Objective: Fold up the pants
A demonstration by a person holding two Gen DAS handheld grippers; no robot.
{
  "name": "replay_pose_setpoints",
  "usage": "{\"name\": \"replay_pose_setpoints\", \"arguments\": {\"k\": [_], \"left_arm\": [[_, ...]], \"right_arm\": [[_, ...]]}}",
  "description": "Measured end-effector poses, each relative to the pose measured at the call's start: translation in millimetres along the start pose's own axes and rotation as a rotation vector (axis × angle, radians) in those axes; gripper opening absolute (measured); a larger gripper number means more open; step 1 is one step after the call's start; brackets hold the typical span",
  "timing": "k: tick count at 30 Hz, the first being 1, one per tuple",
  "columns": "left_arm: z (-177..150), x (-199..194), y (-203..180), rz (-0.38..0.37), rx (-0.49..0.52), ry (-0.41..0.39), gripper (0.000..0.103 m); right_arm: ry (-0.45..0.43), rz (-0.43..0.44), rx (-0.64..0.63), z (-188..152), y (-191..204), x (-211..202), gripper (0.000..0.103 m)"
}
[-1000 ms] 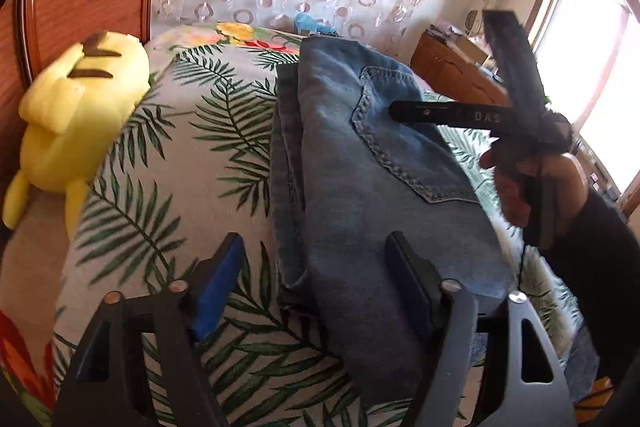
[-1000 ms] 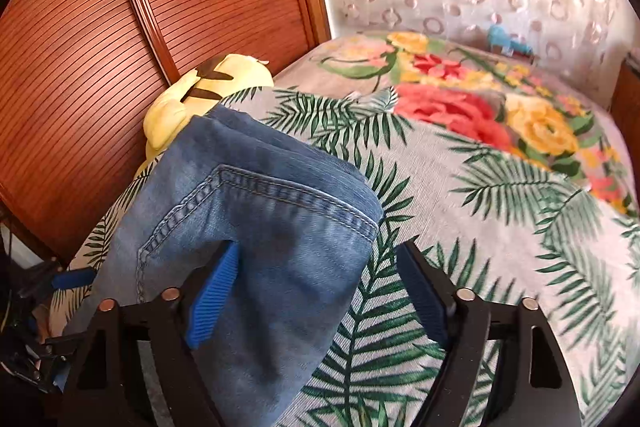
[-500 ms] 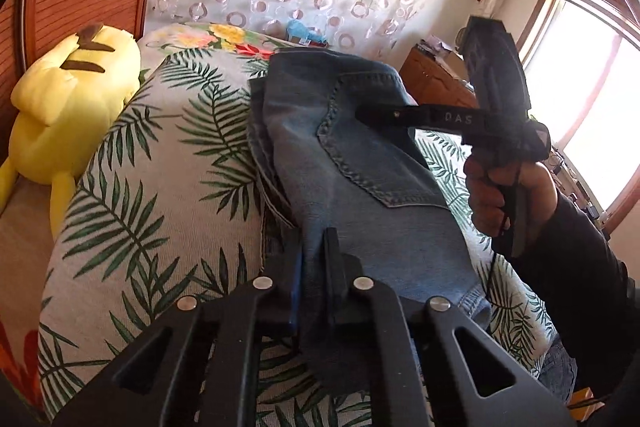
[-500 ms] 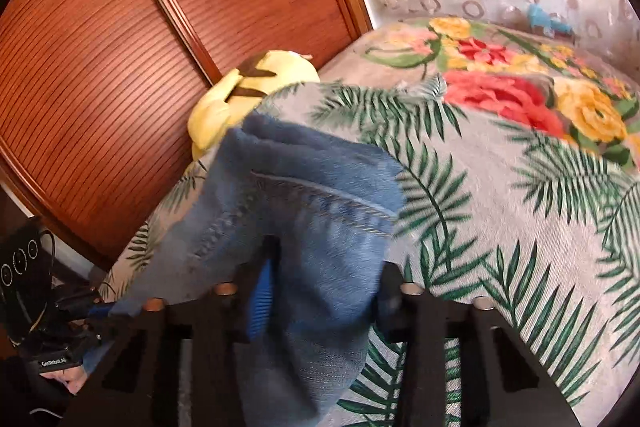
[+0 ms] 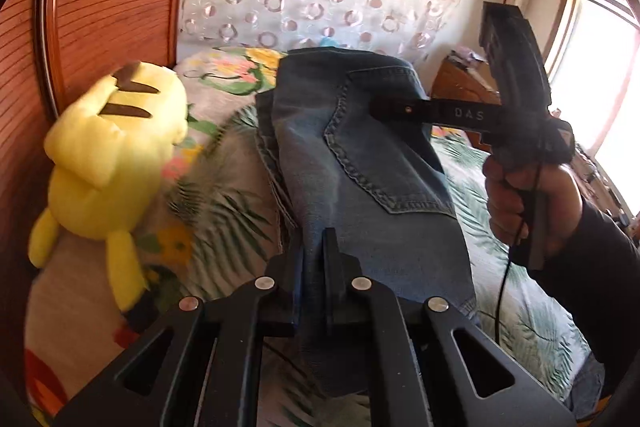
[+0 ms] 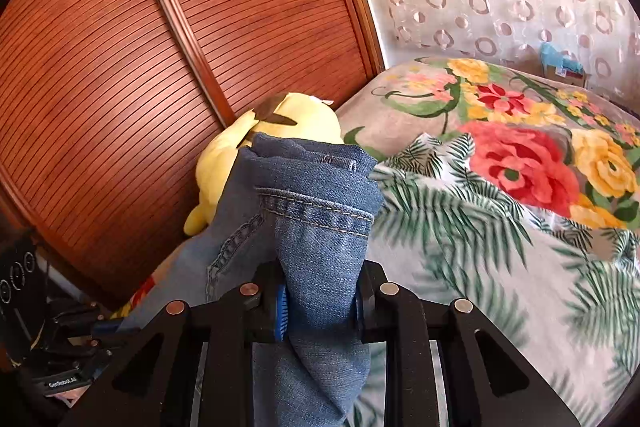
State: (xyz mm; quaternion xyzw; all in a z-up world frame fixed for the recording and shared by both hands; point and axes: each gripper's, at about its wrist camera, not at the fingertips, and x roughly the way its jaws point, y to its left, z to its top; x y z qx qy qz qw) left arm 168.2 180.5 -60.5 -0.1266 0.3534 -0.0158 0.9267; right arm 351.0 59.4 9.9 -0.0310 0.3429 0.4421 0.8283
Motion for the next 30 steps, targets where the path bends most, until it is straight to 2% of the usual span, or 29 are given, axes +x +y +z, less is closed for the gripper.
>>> {"name": "replay_pose_setpoints", "arguments": {"k": [4, 11, 14, 16, 18, 20, 25, 27, 30], "left_arm": [[25.1, 12.6, 24.2, 0.026, 0.009, 0.005, 0.009], [55.0, 37.5, 36.9, 0.048, 0.056, 0.008, 0.009], [53.8, 45.3, 41.2, 0.052, 0.059, 0.021, 0.009], [50.6, 47.6, 42.4, 0.055, 0.06, 0.027, 0.009], [45.0, 48.9, 42.9, 0.067, 0.063, 0.031, 0.009], [41.1, 49.0, 42.1, 0.074, 0.062, 0.031, 0.009], [37.3, 52.2, 45.9, 0.075, 0.039, 0.031, 0.009], [37.6, 53.5, 46.4, 0.079, 0.035, 0.031, 0.009], [38.0, 52.5, 43.7, 0.091, 0.039, 0.027, 0.01]], "right_arm": [[-0.006, -0.012, 0.029, 13.8, -1.2, 31.5, 0.024], [-0.026, -0.043, 0.059, 38.8, -11.5, 69.2, 0.024], [0.005, -0.057, 0.061, 48.1, -19.9, 82.5, 0.03], [0.049, -0.063, 0.051, 51.7, -24.8, 92.7, 0.037], [0.09, -0.089, 0.012, 53.5, -27.0, 98.2, 0.048], [0.075, -0.108, -0.017, 53.6, -30.7, 93.7, 0.054], [0.023, -0.156, -0.055, 64.2, -34.0, 86.0, 0.054], [0.002, -0.207, -0.086, 60.5, -30.2, 87.7, 0.054], [0.048, -0.244, -0.077, 44.5, -23.6, 100.0, 0.054]]}}
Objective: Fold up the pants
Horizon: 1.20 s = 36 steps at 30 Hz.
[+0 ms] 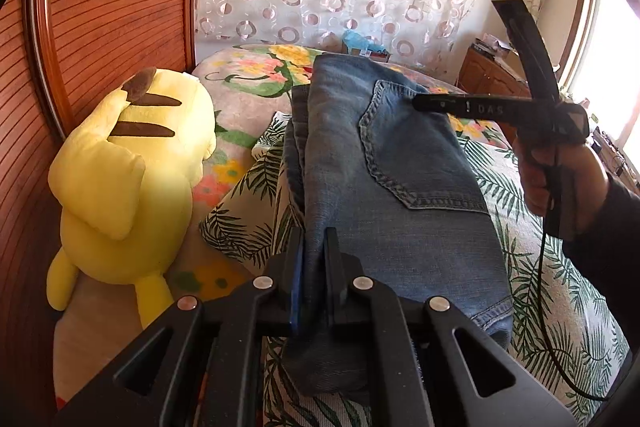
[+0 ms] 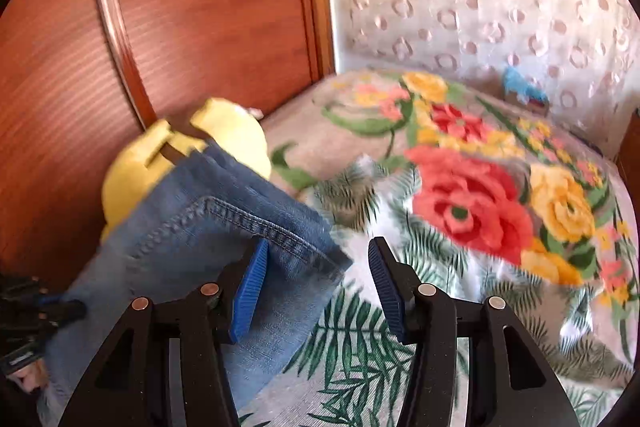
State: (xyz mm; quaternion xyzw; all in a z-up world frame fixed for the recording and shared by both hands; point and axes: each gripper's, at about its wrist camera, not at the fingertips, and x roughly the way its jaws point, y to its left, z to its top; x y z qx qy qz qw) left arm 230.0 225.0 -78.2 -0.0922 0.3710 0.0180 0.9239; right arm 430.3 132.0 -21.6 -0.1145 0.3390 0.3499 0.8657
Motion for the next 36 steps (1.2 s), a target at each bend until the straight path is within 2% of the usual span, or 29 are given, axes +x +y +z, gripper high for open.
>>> {"name": "replay_pose_setpoints", "arguments": {"k": [5, 12, 16, 21, 23, 25, 27, 28, 30, 36], "left_arm": [[2.5, -4.1, -2.3, 0.024, -0.002, -0.004, 0.01], [5.6, -27.0, -10.0, 0.079, 0.011, -0.05, 0.01], [7.8, -44.0, -23.2, 0.077, 0.034, -0.089, 0.022], [7.9, -61.3, -45.7, 0.066, 0.062, -0.122, 0.03], [6.9, -65.1, -52.9, 0.061, 0.071, -0.127, 0.048], [5.4, -70.5, -60.4, 0.052, 0.078, -0.141, 0.05], [4.1, -73.5, -67.4, 0.044, 0.088, -0.135, 0.057], [3.4, -75.1, -69.6, 0.041, 0.09, -0.137, 0.069], [1.2, -80.7, -76.0, 0.025, 0.092, -0.15, 0.08], [-4.0, -92.1, -98.5, 0.002, 0.122, -0.147, 0.084]], "right_arm": [[-0.022, 0.006, 0.035, -6.0, 7.7, -9.7, 0.054], [-0.06, 0.014, 0.018, -28.0, 15.9, -58.8, 0.054], [-0.079, 0.023, 0.012, -48.2, 20.1, -91.4, 0.054], [-0.103, 0.024, 0.026, -74.0, 19.3, -130.2, 0.054], [-0.112, 0.023, 0.027, -83.4, 21.0, -145.9, 0.054], [-0.12, 0.015, 0.025, -92.3, 21.8, -159.9, 0.054], [-0.128, 0.01, 0.025, -100.3, 22.9, -172.5, 0.054], [-0.132, 0.007, 0.025, -104.6, 25.4, -179.1, 0.054], [-0.138, -0.001, 0.026, -111.9, 26.5, -190.1, 0.054], [-0.155, -0.016, 0.04, -133.0, 29.8, -218.6, 0.054]]}}
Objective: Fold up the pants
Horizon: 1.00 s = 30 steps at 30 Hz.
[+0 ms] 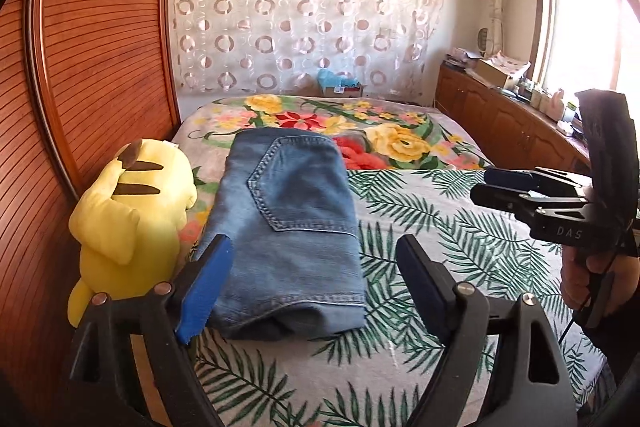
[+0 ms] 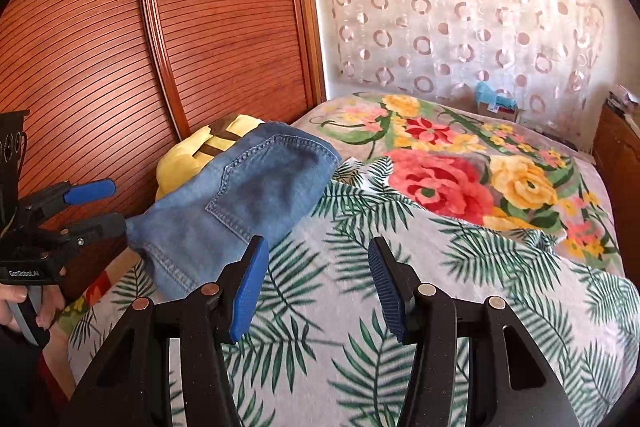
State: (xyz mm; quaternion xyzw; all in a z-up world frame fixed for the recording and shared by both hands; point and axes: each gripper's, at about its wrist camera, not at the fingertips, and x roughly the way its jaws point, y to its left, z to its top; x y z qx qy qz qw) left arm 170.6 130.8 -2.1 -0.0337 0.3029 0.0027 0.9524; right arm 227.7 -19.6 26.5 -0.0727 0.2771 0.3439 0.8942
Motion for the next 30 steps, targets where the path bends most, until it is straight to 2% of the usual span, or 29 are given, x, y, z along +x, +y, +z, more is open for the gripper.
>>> {"name": "replay_pose_setpoints", "arguments": {"k": [4, 17, 25, 26, 30], "left_arm": [[-3.1, -4.8, -16.7, 0.007, 0.023, 0.0, 0.091], [-16.8, -18.1, -68.5, -0.062, 0.034, -0.011, 0.091], [-22.3, -29.3, -107.5, -0.04, 0.072, -0.02, 0.091], [-23.0, -30.5, -109.8, -0.038, 0.073, -0.021, 0.091], [-26.2, -41.3, -123.7, -0.054, 0.066, -0.034, 0.091]], "right_arm": [[-0.01, -0.013, 0.017, -13.4, 0.2, -20.8, 0.054], [-0.046, -0.099, 0.064, -48.3, -0.5, -87.2, 0.054], [-0.063, -0.178, 0.102, -72.2, 2.5, -130.9, 0.054], [-0.068, -0.19, 0.106, -74.0, 3.6, -137.7, 0.055], [-0.098, -0.231, 0.12, -82.1, 9.1, -165.0, 0.072]]}}
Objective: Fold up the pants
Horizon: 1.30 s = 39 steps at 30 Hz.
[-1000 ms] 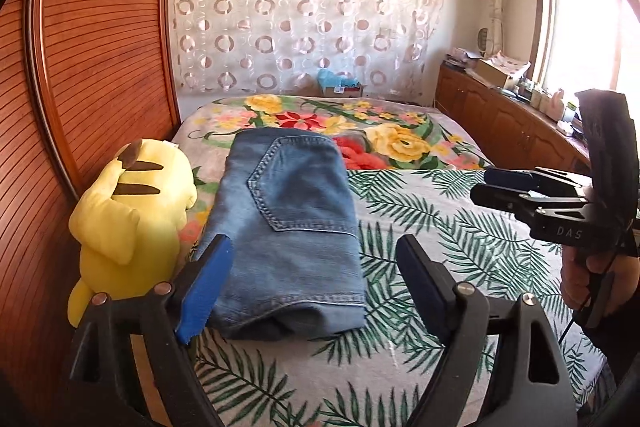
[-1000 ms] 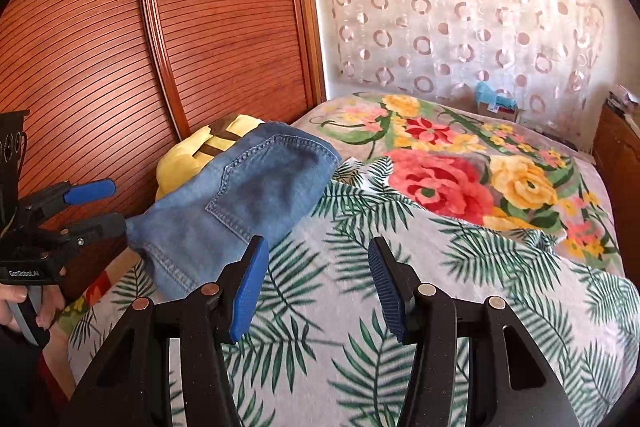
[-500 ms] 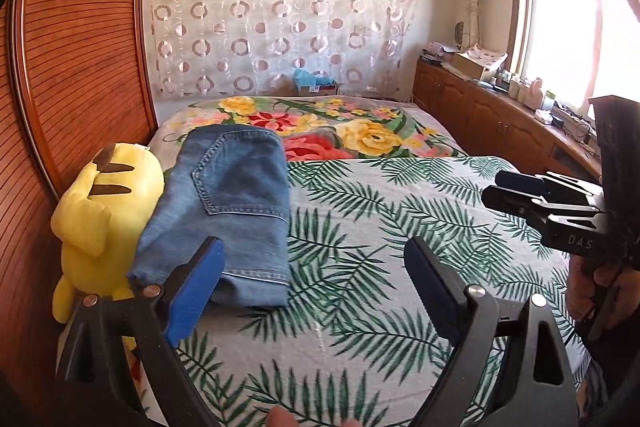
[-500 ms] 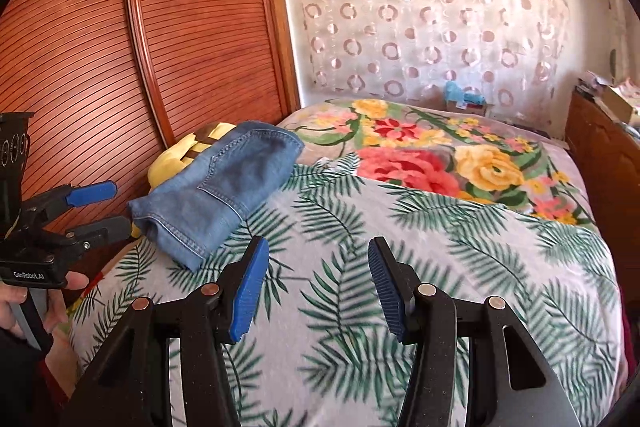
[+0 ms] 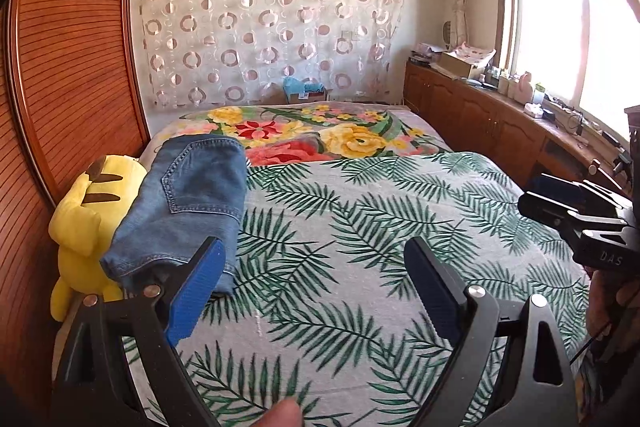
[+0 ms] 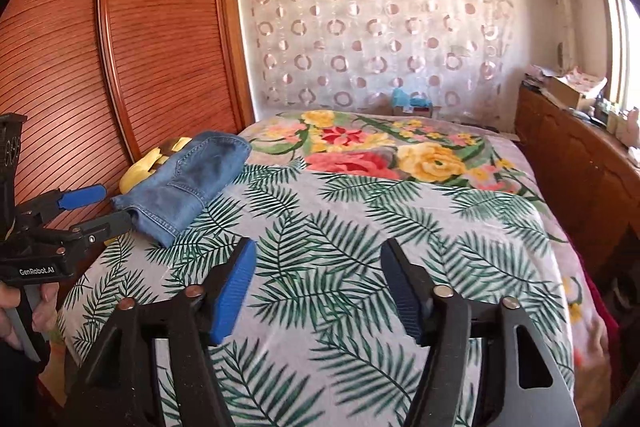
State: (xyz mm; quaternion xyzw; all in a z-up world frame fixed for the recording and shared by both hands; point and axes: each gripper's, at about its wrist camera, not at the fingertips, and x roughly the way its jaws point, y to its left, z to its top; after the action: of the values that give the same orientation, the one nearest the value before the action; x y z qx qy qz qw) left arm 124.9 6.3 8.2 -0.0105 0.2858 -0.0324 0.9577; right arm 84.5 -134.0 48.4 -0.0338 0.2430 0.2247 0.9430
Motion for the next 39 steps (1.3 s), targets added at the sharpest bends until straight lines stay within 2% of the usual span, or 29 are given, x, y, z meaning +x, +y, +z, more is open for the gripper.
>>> {"name": "replay_pose_setpoints", "arguments": {"k": [5, 8, 15, 24, 39], "left_arm": [[1.9, -13.4, -12.6, -0.025, -0.002, -0.023, 0.091], [6.6, -23.9, -17.0, -0.034, -0.004, -0.044, 0.091], [16.2, -46.7, -21.7, 0.011, 0.0, -0.082, 0.091], [19.1, -71.3, -33.0, 0.01, 0.024, -0.127, 0.091], [17.9, -72.5, -33.4, 0.007, 0.017, -0.126, 0.091]], "right_arm": [[-0.017, -0.057, 0.024, -8.6, -10.1, -33.4, 0.08], [-0.041, -0.081, 0.023, -7.7, -11.4, -52.7, 0.081], [-0.086, -0.113, 0.044, -9.0, -10.7, -84.6, 0.081], [-0.131, -0.144, 0.055, -16.2, -6.1, -99.8, 0.083], [-0.161, -0.148, 0.048, -28.4, -8.8, -94.9, 0.084]]}}
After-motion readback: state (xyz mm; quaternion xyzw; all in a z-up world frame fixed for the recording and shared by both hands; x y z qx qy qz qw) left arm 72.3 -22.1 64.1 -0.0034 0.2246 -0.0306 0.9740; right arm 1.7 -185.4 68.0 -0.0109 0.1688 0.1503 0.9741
